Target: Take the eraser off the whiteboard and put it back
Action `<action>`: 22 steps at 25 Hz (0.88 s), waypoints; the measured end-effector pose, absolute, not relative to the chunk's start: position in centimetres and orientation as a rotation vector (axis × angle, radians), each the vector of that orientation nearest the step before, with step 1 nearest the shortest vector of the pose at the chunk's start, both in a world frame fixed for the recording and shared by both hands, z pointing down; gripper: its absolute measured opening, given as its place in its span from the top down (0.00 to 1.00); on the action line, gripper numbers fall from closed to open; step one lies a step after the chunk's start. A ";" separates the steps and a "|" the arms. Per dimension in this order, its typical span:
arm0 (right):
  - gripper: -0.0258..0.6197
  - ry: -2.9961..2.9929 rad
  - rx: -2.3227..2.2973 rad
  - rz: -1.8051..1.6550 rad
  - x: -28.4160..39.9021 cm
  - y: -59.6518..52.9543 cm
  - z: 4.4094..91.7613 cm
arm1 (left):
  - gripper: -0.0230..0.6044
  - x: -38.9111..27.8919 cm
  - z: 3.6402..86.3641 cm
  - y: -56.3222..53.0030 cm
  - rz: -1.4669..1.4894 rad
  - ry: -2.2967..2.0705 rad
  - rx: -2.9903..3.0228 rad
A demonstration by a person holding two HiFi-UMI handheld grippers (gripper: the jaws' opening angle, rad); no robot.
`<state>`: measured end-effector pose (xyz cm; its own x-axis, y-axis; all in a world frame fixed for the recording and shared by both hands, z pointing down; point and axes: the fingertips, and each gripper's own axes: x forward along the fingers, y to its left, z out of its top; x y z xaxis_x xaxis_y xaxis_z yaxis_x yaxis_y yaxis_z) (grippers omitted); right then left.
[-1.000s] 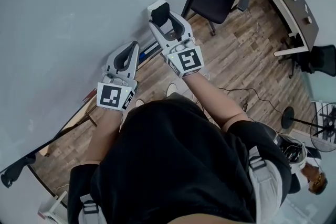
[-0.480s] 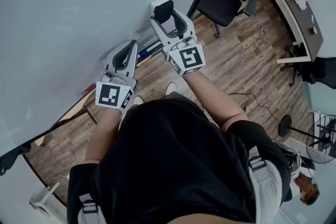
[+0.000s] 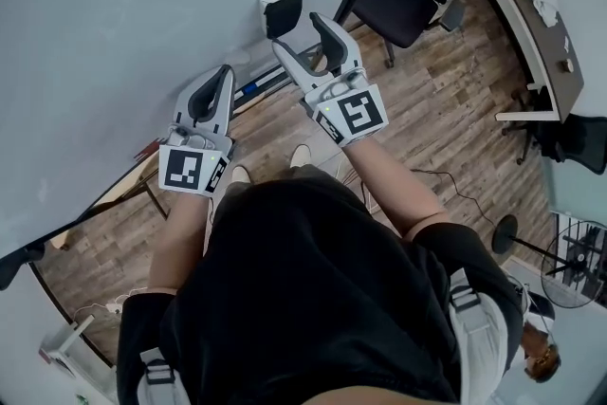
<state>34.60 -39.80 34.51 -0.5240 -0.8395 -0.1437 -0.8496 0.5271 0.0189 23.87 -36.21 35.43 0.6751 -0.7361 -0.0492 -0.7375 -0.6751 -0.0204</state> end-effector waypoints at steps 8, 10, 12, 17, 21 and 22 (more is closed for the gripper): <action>0.52 2.731 -1.339 0.071 35.7 -37.8 34.6 | 0.97 22.5 35.2 -34.9 0.035 1.335 -2.778; 0.53 2.764 -1.307 0.064 35.1 -36.9 34.9 | 0.97 22.1 35.3 -34.0 0.022 1.324 -2.774; 0.55 2.788 -1.292 0.057 34.1 -35.7 35.4 | 0.97 21.5 35.7 -33.0 0.014 1.301 -2.787; 0.61 2.822 -1.237 0.013 31.8 -32.7 35.8 | 0.97 20.2 36.5 -30.4 -0.028 1.232 -2.814; 0.69 2.839 -1.222 0.018 30.2 -30.0 35.9 | 0.97 19.2 36.2 -29.0 0.002 1.225 -2.828; 0.72 2.843 -1.219 0.020 29.8 -29.4 35.9 | 0.97 19.0 36.1 -28.6 0.010 1.219 -2.833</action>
